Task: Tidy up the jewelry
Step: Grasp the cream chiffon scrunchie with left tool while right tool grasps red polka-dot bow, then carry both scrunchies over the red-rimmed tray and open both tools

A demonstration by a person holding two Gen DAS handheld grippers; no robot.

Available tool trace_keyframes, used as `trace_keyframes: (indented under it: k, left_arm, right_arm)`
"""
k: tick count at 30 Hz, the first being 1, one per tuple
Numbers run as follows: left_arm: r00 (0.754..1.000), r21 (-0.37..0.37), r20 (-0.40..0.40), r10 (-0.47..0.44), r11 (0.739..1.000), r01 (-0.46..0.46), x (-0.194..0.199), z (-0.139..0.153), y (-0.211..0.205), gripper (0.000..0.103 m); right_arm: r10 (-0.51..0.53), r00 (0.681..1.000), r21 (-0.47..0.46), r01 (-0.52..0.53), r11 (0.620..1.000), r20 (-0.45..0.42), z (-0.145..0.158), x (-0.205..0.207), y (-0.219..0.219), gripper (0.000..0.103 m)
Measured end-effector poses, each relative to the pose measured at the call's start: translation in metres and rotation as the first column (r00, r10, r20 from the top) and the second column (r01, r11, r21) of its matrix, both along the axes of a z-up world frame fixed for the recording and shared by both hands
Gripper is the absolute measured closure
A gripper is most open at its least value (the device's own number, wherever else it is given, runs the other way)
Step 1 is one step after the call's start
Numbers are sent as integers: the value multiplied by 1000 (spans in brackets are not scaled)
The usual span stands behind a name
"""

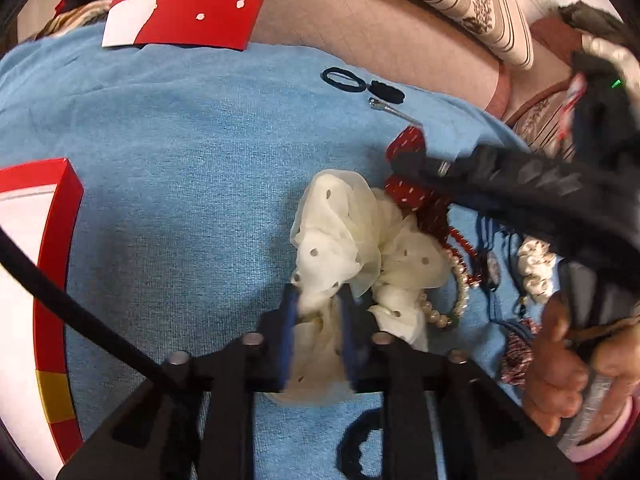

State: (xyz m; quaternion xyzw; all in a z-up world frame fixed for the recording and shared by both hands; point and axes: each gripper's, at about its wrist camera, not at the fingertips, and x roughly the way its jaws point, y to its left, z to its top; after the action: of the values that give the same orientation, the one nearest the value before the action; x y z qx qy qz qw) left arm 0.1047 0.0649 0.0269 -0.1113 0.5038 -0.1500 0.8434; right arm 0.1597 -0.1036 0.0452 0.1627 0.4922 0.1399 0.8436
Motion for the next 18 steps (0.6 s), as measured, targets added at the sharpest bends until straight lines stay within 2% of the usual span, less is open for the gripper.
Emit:
trace_keyframes:
  k: [1, 3, 8, 13, 15, 18]
  left_arm:
    - [1000, -11, 3, 3, 1000, -3, -1, 2, 1, 89]
    - [1000, -22, 19, 4, 1000, -4, -4, 9, 2, 90]
    - [994, -58, 112, 0, 998, 6, -23, 47, 9, 91]
    - [976, -115, 214, 45, 993, -21, -47, 96, 40, 91]
    - [965, -124, 245, 88, 991, -59, -56, 111, 63, 91]
    - [941, -93, 277, 193, 980, -173, -70, 125, 111, 90]
  right_arm:
    - [-5, 1000, -2, 5, 1000, -15, -3, 0, -1, 84]
    - [-15, 1000, -5, 15, 1000, -9, -1, -4, -5, 88]
    - [-28, 998, -36, 30, 999, 58, 28, -23, -8, 90]
    - [-26, 991, -35, 31, 999, 133, 68, -45, -2, 90]
    - [-8, 988, -24, 11, 1000, 151, 82, -52, 9, 90]
    - [50, 983, -14, -48, 999, 175, 99, -65, 39, 90]
